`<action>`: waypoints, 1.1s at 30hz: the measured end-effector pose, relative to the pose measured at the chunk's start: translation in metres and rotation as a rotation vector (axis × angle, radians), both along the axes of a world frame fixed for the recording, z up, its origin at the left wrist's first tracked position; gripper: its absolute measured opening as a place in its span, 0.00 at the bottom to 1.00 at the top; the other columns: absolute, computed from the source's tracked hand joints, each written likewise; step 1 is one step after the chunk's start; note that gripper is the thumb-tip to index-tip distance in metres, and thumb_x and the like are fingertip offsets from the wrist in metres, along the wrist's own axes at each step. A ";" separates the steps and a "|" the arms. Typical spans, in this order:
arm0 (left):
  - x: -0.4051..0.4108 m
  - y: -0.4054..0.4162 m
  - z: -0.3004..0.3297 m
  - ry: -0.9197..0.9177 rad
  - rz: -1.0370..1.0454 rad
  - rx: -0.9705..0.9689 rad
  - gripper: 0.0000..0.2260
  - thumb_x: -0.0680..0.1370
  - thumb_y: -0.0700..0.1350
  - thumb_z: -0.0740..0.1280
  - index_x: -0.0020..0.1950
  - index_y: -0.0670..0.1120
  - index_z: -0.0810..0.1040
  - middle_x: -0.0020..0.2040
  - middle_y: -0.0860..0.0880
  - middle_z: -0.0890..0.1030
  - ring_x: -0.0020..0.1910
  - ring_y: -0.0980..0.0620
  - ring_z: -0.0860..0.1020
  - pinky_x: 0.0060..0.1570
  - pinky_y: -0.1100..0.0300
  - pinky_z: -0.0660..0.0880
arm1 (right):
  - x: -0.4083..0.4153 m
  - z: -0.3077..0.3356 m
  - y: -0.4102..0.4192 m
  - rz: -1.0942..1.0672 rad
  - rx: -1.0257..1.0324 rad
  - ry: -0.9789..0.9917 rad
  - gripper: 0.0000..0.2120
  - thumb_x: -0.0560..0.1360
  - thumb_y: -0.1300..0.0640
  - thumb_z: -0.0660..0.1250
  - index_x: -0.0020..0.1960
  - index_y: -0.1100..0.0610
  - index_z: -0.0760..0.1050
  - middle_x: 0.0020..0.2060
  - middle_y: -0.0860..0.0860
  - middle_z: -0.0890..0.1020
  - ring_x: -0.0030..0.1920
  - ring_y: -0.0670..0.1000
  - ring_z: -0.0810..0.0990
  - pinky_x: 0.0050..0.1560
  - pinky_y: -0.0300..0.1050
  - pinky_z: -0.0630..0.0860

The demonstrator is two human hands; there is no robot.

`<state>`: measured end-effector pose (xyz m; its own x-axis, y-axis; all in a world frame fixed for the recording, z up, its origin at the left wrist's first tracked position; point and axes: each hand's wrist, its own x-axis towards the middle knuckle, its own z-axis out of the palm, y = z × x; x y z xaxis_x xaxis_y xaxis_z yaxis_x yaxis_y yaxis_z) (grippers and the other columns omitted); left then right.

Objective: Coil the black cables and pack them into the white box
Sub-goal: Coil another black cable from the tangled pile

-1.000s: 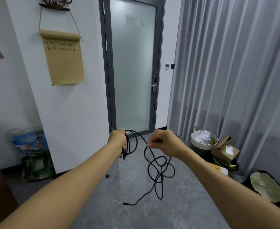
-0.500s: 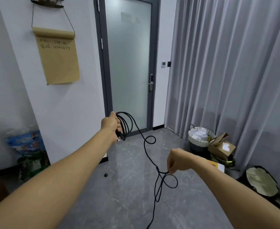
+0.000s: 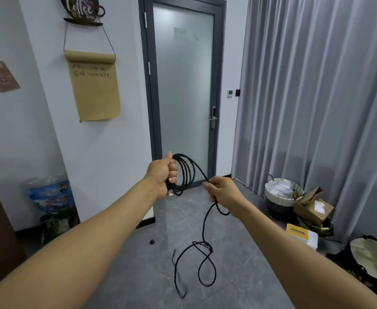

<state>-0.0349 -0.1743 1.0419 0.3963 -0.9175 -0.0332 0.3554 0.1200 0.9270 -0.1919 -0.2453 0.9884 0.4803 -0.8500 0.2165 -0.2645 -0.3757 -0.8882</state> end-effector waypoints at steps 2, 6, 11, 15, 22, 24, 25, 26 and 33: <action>0.013 0.006 -0.005 -0.014 0.068 0.022 0.17 0.83 0.49 0.55 0.34 0.47 0.64 0.20 0.56 0.61 0.17 0.60 0.57 0.16 0.69 0.56 | -0.008 -0.005 -0.005 0.014 -0.017 0.060 0.10 0.77 0.58 0.65 0.40 0.63 0.72 0.28 0.53 0.72 0.26 0.47 0.69 0.33 0.42 0.70; 0.032 0.014 -0.012 0.005 0.176 0.052 0.17 0.83 0.48 0.56 0.35 0.46 0.64 0.20 0.56 0.62 0.17 0.59 0.57 0.17 0.68 0.56 | -0.012 -0.012 -0.010 0.075 -0.218 0.370 0.12 0.77 0.55 0.65 0.37 0.58 0.71 0.27 0.50 0.74 0.28 0.47 0.71 0.33 0.40 0.70; 0.059 0.017 -0.012 0.036 0.307 0.047 0.17 0.83 0.48 0.55 0.34 0.47 0.62 0.18 0.56 0.61 0.15 0.59 0.57 0.16 0.68 0.55 | -0.025 -0.021 -0.012 0.127 -0.297 0.581 0.20 0.78 0.46 0.62 0.29 0.53 0.70 0.26 0.50 0.74 0.28 0.49 0.71 0.33 0.41 0.68; 0.067 0.017 -0.017 0.046 0.377 0.068 0.18 0.83 0.47 0.55 0.33 0.47 0.61 0.18 0.56 0.61 0.15 0.59 0.56 0.16 0.67 0.55 | -0.026 -0.018 -0.006 0.183 -0.291 0.650 0.21 0.78 0.43 0.58 0.32 0.52 0.74 0.25 0.47 0.71 0.27 0.47 0.68 0.31 0.38 0.65; 0.070 0.021 -0.018 -0.007 0.484 0.100 0.19 0.83 0.49 0.56 0.32 0.47 0.62 0.26 0.52 0.62 0.18 0.58 0.58 0.19 0.66 0.59 | -0.035 -0.016 -0.008 0.108 -0.314 0.523 0.09 0.80 0.56 0.59 0.49 0.56 0.77 0.29 0.42 0.71 0.29 0.42 0.68 0.29 0.31 0.63; 0.068 0.022 -0.018 -0.070 0.476 0.115 0.18 0.82 0.49 0.56 0.33 0.46 0.62 0.28 0.51 0.63 0.23 0.55 0.60 0.24 0.64 0.61 | -0.033 -0.011 -0.006 0.060 -0.343 0.468 0.10 0.80 0.56 0.60 0.46 0.56 0.78 0.28 0.41 0.71 0.29 0.44 0.69 0.31 0.34 0.64; 0.066 0.022 -0.019 -0.111 0.464 0.119 0.18 0.82 0.49 0.55 0.33 0.46 0.63 0.28 0.50 0.63 0.25 0.54 0.60 0.27 0.62 0.61 | -0.030 -0.007 -0.005 0.055 -0.384 0.488 0.11 0.80 0.56 0.60 0.43 0.55 0.78 0.27 0.41 0.71 0.31 0.47 0.70 0.33 0.38 0.65; 0.063 0.021 -0.019 -0.161 0.450 0.120 0.18 0.82 0.49 0.55 0.33 0.46 0.62 0.29 0.50 0.63 0.26 0.53 0.61 0.28 0.61 0.61 | -0.027 -0.004 -0.003 0.054 -0.431 0.539 0.12 0.80 0.55 0.60 0.41 0.54 0.78 0.28 0.42 0.72 0.33 0.49 0.71 0.34 0.41 0.66; 0.036 0.015 -0.019 -0.471 0.343 0.071 0.16 0.83 0.47 0.49 0.35 0.48 0.59 0.30 0.49 0.62 0.28 0.52 0.62 0.28 0.62 0.62 | 0.008 0.037 0.027 0.207 -0.700 0.721 0.11 0.79 0.53 0.60 0.51 0.52 0.81 0.49 0.47 0.84 0.48 0.52 0.80 0.48 0.47 0.77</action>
